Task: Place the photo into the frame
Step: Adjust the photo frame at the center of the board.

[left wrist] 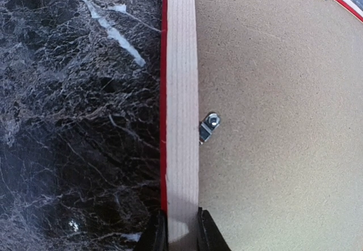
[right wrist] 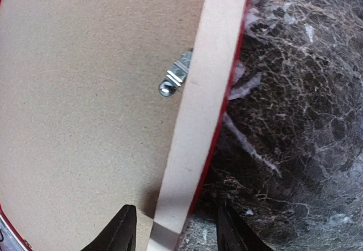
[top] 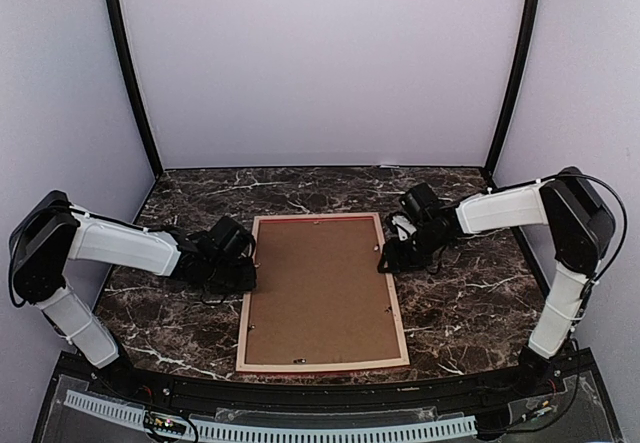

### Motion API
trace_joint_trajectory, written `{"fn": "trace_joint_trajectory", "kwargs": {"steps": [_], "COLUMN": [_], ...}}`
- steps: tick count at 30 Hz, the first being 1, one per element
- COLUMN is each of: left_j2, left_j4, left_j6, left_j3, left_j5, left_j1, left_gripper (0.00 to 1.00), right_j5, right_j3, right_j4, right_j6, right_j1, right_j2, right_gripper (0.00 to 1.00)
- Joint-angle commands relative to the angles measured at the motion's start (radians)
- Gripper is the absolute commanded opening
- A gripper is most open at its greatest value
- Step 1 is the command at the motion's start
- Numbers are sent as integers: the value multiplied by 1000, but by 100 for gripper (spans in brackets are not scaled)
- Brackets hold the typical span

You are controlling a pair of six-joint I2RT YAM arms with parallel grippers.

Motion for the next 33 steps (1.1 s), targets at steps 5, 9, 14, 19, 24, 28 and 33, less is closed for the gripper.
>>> {"fn": "trace_joint_trajectory", "kwargs": {"steps": [5, 9, 14, 19, 24, 28, 33], "left_j2": [-66, -76, -31, 70, 151, 179, 208], "left_j4": [-64, -110, -176, -252, -272, -267, -283], "left_j6": [36, 93, 253, 410, 500, 546, 561], "left_j3": [24, 77, 199, 344, 449, 485, 502], "left_j5": [-6, -43, -67, -55, -64, -46, -11], "left_j1": [-2, -1, 2, 8, 18, 51, 87], "left_gripper": [43, 76, 80, 80, 80, 80, 80], "right_j5": [142, 116, 114, 86, 56, 46, 29], "right_j3": [24, 77, 159, 194, 229, 252, 265], "right_j4": [-82, -96, -150, -163, -189, -211, -193], "right_j6": [-60, -133, -239, -328, -440, -497, -448], "right_j1": [10, 1, -7, -35, -46, -46, -45], "right_j2": [47, 98, 154, 155, 154, 165, 176], "right_gripper": [34, 23, 16, 12, 12, 13, 19]}}
